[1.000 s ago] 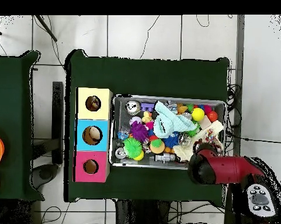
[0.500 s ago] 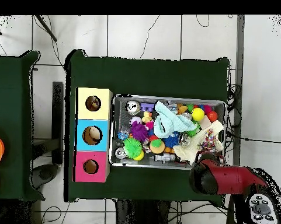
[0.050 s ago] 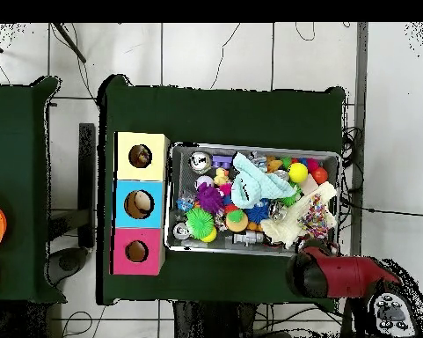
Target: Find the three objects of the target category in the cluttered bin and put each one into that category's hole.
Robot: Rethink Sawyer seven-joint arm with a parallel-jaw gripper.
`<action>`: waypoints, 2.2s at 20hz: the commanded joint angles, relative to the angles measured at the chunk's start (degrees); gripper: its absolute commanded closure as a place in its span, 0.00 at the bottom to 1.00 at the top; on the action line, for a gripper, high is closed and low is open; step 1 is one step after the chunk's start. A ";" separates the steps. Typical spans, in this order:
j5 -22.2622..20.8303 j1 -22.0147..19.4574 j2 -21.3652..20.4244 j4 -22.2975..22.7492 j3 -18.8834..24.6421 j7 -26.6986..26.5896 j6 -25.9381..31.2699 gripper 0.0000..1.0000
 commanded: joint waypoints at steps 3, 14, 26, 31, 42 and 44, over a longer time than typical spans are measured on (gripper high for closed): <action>1.30 0.49 3.26 -0.47 1.73 6.95 -4.67 0.00; -0.25 0.43 1.74 -3.83 4.50 3.67 -5.31 0.00; -1.43 -4.94 -9.09 -0.77 14.02 -7.39 7.31 0.00; -2.01 -4.79 -9.44 -0.82 14.31 -6.61 8.12 0.00; -0.15 1.76 -2.18 -3.00 7.48 4.73 2.25 0.00; 0.37 2.05 -1.29 -2.90 6.96 5.54 1.36 0.00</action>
